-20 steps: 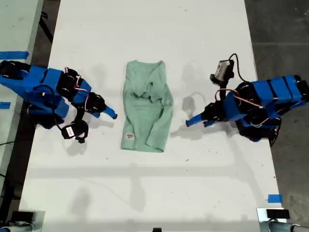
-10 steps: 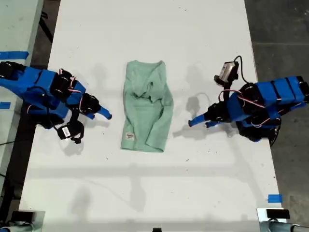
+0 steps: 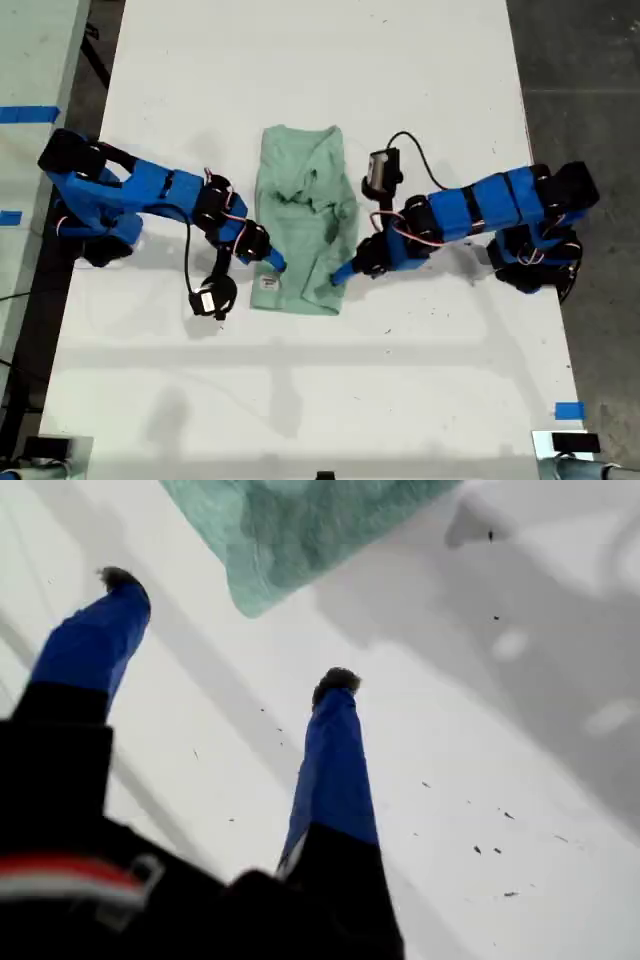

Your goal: Fold tshirt

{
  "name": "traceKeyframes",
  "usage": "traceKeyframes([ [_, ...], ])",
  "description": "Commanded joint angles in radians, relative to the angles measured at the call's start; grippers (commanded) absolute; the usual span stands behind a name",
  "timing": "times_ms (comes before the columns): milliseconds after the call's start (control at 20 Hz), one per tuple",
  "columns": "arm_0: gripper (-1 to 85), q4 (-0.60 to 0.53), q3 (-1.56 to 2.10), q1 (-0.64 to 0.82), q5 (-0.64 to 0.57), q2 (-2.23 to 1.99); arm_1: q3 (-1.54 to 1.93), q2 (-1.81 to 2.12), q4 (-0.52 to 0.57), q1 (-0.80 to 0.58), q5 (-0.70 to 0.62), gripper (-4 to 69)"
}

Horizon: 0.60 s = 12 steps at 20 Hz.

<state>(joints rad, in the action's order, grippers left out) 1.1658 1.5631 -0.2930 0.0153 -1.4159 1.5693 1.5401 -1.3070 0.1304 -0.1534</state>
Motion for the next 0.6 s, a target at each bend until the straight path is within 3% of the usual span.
traceKeyframes([
  [0, 22.6, -0.043, -0.167, -0.028, 0.003, 0.115, -0.198, -0.149, 0.005, 0.000, -0.015, 30.7],
  [550, 18.2, -0.041, -0.316, -0.051, 0.083, 0.367, -0.486, -0.540, 0.005, -0.014, -0.023, 28.9],
])
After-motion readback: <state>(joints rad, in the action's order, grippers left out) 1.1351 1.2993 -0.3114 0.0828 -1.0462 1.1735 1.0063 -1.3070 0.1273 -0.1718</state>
